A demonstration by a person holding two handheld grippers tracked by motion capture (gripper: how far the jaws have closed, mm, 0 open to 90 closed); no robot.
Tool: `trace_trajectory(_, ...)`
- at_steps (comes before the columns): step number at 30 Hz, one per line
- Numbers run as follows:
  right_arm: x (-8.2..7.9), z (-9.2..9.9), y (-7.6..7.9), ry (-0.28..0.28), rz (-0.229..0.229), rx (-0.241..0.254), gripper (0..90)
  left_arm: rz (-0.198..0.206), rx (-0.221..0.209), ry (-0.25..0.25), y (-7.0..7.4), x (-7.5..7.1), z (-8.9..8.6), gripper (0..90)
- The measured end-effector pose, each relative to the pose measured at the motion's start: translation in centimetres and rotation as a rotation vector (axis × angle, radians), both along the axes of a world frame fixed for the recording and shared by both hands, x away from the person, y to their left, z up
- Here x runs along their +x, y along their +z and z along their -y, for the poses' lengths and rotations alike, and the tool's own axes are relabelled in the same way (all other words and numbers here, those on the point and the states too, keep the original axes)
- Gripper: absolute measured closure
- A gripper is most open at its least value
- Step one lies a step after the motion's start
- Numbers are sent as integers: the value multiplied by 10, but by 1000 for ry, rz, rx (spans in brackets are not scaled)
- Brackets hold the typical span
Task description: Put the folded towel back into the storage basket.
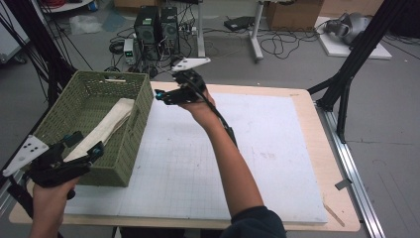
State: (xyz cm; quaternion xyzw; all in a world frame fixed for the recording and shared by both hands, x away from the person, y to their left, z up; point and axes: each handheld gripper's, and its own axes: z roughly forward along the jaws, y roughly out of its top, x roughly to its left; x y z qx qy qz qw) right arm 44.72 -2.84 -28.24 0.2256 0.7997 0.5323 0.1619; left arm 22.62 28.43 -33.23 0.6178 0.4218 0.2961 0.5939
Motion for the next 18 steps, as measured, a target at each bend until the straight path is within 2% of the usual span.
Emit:
trace_trajectory(5, -16, 50, -3, -53, 3, -6, 165, -2, -3, -71, 0, 7, 18, 193)
trace_trajectory(11, -45, 109, -12, -131, 39, -17, 165, -7, 8, -135, -1, 15, 42, 194)
trace_trajectory(14, -61, 134, -20, -181, 50, -61, 165, -11, 12, -165, -2, 19, 54, 194)
trace_trajectory(18, -84, 165, -31, -218, 46, -86, 165, -19, 14, -207, -5, 24, 69, 195)
